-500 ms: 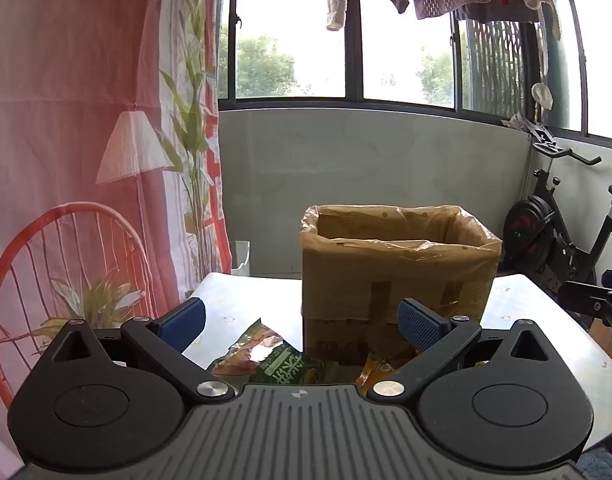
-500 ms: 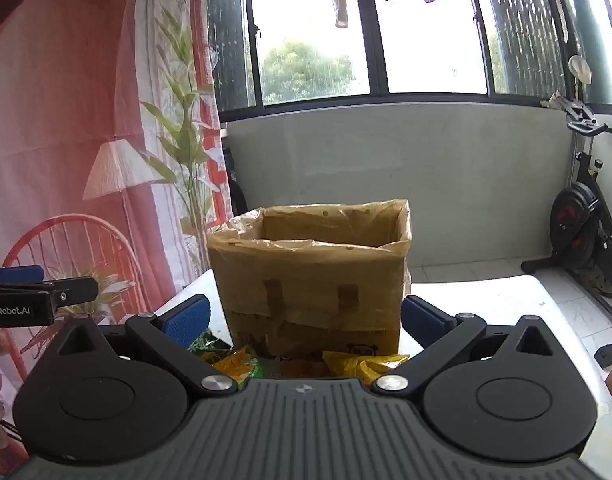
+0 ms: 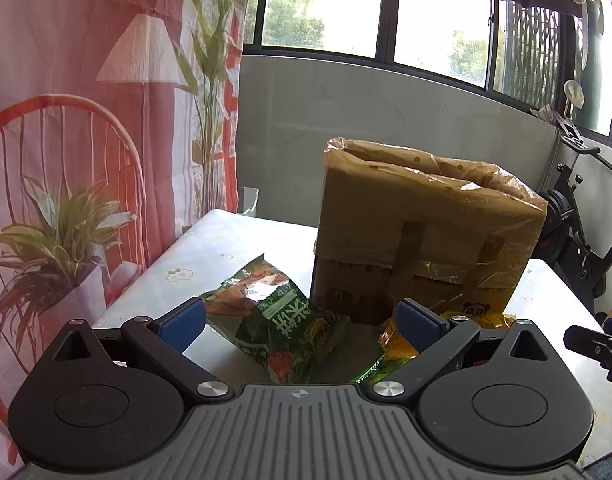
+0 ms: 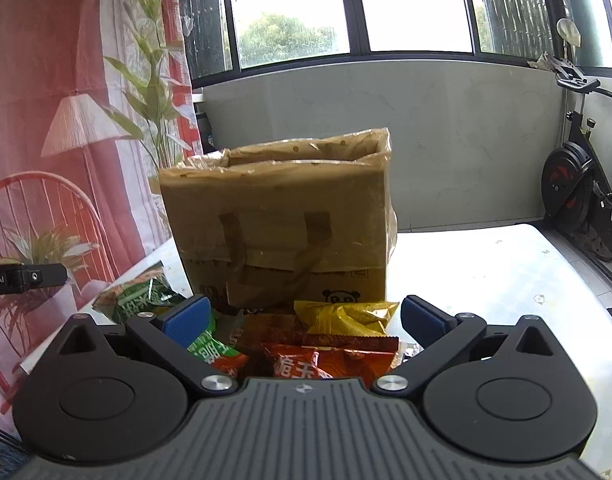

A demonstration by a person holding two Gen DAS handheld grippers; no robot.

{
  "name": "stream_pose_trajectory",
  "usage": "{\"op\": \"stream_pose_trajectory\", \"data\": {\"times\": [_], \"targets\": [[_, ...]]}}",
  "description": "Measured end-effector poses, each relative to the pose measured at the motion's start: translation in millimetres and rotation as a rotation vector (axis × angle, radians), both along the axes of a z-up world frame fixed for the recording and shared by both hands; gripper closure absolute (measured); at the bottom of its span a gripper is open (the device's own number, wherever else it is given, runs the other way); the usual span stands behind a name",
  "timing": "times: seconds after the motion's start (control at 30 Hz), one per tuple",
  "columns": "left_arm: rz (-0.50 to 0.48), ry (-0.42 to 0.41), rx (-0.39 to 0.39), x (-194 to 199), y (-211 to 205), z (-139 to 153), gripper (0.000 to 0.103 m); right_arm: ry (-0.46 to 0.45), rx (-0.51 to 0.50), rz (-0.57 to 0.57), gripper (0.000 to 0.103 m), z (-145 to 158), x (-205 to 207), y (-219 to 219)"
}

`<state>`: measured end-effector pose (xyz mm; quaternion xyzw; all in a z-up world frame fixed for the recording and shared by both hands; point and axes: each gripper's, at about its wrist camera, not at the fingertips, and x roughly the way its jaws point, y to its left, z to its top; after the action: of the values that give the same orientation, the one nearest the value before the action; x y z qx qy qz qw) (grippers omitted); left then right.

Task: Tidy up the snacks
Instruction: 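Move both tools from the box toward the snack pile on the table, then grasp the green chip bag with the left tool while the right tool grasps the orange corn-chip bag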

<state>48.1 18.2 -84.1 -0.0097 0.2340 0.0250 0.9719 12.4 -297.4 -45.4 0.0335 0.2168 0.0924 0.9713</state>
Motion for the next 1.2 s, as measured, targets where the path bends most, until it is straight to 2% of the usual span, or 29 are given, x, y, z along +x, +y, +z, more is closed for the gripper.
{"op": "stream_pose_trajectory", "data": {"times": [0.03, 0.07, 0.2, 0.4, 0.47, 0.53, 0.63, 0.8, 1.07, 1.2], "targets": [[-0.007, 0.004, 0.000, 1.3, -1.3, -4.7, 0.001, 0.010, -0.005, 0.001, 0.000, -5.7, 1.4, -1.4], [-0.013, 0.066, -0.039, -0.9, -8.5, -7.3, 0.001, 0.021, -0.007, 0.001, 0.000, -11.9, 3.6, -2.7], [-0.036, 0.095, -0.026, -3.8, -15.9, -21.0, 0.001, 0.065, -0.027, -0.009, 0.001, -32.7, 12.8, -3.7], [-0.066, 0.047, -0.049, 2.6, -20.9, -29.1, 0.001, 0.108, -0.028, -0.020, 0.001, -56.3, 23.9, -4.6], [-0.075, 0.058, -0.034, 4.0, -23.1, -31.9, 0.001, 0.115, -0.028, -0.033, 0.001, -61.7, 27.8, -3.5], [-0.091, 0.066, -0.030, 6.0, -24.9, -34.3, 0.001, 0.112, -0.025, -0.031, 0.001, -65.7, 31.1, -2.5], [-0.112, 0.058, -0.082, 8.4, -31.2, -34.5, 0.001, 0.121, -0.031, -0.032, 0.001, -72.3, 36.9, -0.2], [-0.141, 0.078, -0.109, 14.8, -36.8, -37.6, 0.001, 0.131, -0.001, -0.004, 0.000, -76.7, 41.2, -1.7], [-0.170, 0.132, -0.070, 20.0, -43.5, -47.0, 0.001, 0.129, 0.047, 0.036, 0.000, -78.6, 40.2, -5.6], [-0.179, 0.148, -0.067, 23.1, -47.0, -50.0, 0.001, 0.164, 0.038, 0.025, 0.000, -83.7, 45.2, -5.2]]}}
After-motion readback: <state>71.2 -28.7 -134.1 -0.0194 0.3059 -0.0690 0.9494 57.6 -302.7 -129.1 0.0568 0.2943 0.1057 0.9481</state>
